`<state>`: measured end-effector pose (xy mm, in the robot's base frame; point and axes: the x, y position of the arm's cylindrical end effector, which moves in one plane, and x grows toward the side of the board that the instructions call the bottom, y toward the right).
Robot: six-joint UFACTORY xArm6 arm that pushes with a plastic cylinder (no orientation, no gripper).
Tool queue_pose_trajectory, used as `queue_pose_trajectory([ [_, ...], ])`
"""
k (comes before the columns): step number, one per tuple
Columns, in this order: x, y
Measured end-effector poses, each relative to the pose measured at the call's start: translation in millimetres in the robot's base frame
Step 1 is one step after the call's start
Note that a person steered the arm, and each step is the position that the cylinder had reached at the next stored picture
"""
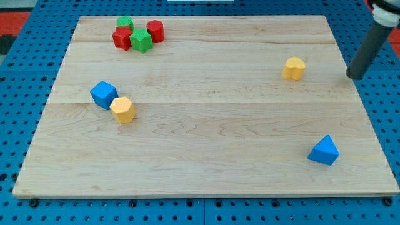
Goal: Move the yellow heart closer to the blue cube
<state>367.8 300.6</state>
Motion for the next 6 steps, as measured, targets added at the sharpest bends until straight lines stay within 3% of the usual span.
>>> queue_pose_trajectory([
  [1,-13,-13],
  [2,0,-67],
  [3,55,-129],
  [5,48,-29],
  [6,4,-23],
])
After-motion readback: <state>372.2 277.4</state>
